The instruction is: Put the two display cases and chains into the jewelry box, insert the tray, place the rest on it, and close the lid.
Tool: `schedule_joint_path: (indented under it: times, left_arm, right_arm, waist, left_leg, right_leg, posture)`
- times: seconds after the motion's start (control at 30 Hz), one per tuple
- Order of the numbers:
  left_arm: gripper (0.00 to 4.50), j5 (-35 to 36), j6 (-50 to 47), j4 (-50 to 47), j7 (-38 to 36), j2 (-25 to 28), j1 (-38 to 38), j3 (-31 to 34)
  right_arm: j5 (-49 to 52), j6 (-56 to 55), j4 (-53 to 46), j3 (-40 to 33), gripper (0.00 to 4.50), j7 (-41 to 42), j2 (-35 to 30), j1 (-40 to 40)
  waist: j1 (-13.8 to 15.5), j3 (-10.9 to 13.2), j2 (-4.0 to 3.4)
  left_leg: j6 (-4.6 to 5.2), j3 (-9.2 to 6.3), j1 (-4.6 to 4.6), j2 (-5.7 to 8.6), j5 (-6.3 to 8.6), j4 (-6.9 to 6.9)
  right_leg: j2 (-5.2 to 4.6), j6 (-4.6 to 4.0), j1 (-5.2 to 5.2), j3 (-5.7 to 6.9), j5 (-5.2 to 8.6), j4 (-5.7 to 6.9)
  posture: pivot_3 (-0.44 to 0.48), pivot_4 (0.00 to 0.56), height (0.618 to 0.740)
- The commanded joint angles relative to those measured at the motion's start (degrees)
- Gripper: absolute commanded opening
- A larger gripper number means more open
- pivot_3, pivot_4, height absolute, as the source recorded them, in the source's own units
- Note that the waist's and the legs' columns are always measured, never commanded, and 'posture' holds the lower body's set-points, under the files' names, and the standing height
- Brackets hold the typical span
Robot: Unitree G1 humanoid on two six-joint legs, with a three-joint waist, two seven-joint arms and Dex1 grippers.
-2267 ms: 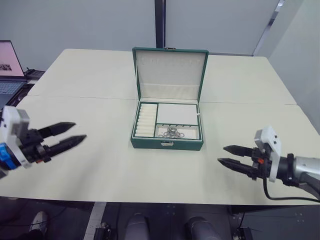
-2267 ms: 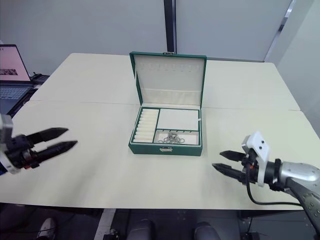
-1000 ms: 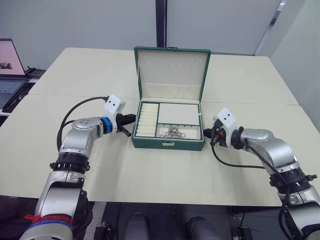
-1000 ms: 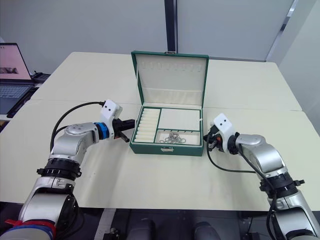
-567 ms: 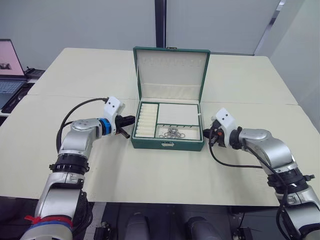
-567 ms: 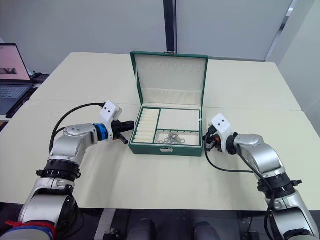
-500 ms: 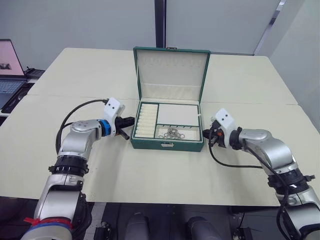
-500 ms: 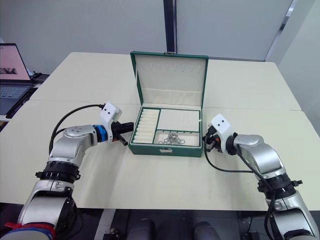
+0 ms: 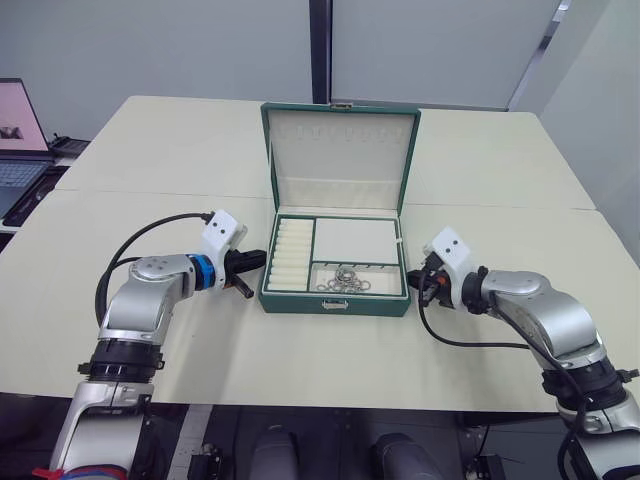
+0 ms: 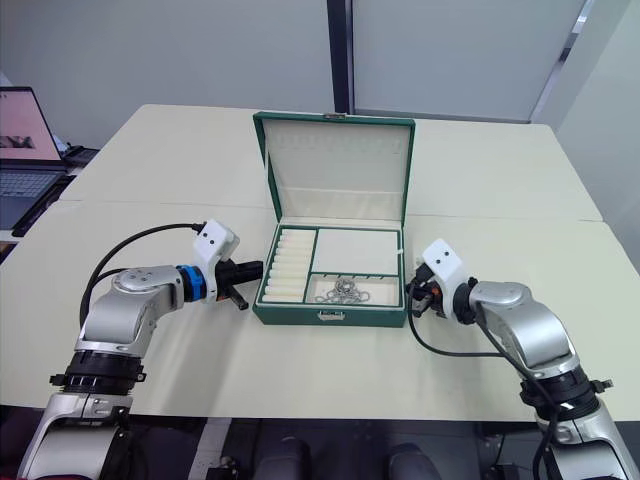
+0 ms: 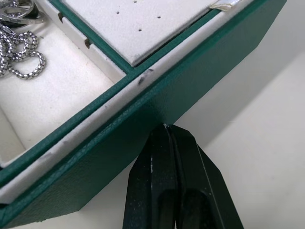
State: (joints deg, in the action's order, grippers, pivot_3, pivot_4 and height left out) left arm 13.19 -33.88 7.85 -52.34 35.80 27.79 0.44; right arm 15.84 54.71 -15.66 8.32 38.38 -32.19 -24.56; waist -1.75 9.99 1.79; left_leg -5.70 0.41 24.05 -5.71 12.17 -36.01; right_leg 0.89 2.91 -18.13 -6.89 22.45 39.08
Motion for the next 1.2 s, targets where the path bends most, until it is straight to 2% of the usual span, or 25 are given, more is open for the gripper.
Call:
schedule_joint_path:
  times: [0.03, 0.4, 0.7, 0.93, 1.1, 1.2]
  left_arm:
    - [0.0, 4.2, -2.0, -7.4, -3.4, -1.4, -0.7, -2.2]
    - [0.0, 3.3, -3.0, -8.1, -2.6, -0.4, -0.8, -0.2]
    - [0.0, 7.8, -2.4, -10.5, -3.0, 3.6, -4.0, 8.8]
    - [0.0, 16.3, -6.3, -16.2, -9.3, 12.6, -7.8, 16.3]
    - [0.0, 30.9, -17.8, -20.7, -18.7, 23.1, -11.2, 27.3]
    - [0.0, 35.2, -20.4, -21.6, -22.2, 27.3, -12.7, 31.3]
  right_arm:
    - [3.5, -0.2, -6.2, 0.9, 0.03, 1.3, 2.0, -0.1]
    - [3.0, 0.6, -6.9, 0.3, 0.03, 1.8, 1.2, 0.6]
    - [3.0, -0.6, -5.8, -3.0, 0.03, 3.1, -3.5, 1.9]
    - [2.8, -2.9, -2.6, -5.8, 0.03, 3.7, -7.4, 0.1]
    - [1.9, -5.7, 4.7, -7.0, 0.03, 5.0, -9.6, -7.9]
    - [0.5, -8.5, 12.0, -6.1, 0.03, 5.8, -9.9, -14.8]
  waist:
    - [0.1, 0.0, 0.0]
    - [0.0, 0.0, 0.0]
    - [0.1, 0.0, 0.01]
    - [0.0, 0.0, 0.0]
    - [-0.2, 0.1, -0.05]
    - [-0.3, 0.2, -0.16]
  left_leg:
    - [0.0, 0.0, 0.0, 0.0, 0.0, 0.0]
    - [0.0, -0.01, 0.0, 0.0, 0.0, 0.0]
    - [0.0, -0.01, 0.04, 0.0, 0.0, 0.01]
    - [0.02, -0.01, 0.0, 0.0, 0.01, 0.03]
    - [0.1, 0.01, 0.0, 0.0, 0.06, 0.05]
    - [0.17, 0.02, -0.08, -0.01, 0.1, 0.07]
  right_leg:
    - [0.0, 0.0, 0.0, 0.0, 0.0, 0.0]
    - [0.01, 0.0, -0.01, 0.0, 0.0, 0.0]
    - [0.0, 0.0, -0.03, 0.0, 0.0, -0.03]
    - [0.0, 0.0, -0.02, 0.0, 0.0, -0.02]
    - [0.0, 0.0, -0.07, -0.02, 0.0, -0.01]
    - [0.0, 0.0, -0.08, -0.03, 0.01, -0.01]
  posture:
    - [0.0, 0.15, 0.74]
    - [0.0, 0.15, 0.74]
    - [0.0, 0.15, 0.74]
    - [0.0, 0.15, 0.74]
    - [0.0, 0.15, 0.74]
    - [0.0, 0.15, 0.74]
